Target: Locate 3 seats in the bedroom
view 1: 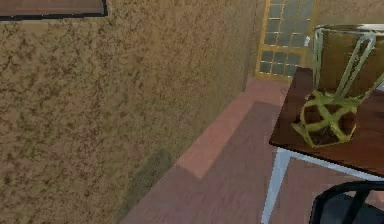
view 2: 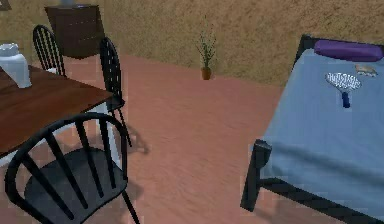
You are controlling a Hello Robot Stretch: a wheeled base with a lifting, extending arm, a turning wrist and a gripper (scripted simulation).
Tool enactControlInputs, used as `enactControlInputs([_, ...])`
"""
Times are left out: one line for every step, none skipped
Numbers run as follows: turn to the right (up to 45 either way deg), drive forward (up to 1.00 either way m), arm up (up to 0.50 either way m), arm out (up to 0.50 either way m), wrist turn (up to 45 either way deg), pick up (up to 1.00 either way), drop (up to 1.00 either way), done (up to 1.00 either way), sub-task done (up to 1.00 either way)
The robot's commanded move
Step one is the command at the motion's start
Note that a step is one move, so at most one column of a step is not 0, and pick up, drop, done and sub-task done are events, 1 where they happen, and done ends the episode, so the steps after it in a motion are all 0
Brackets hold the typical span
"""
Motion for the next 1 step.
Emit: enactControlInputs([-3.0, 0.00, 0.00, 0.00, 0.0, 0.00, 0.00, 0.00, 0.00])
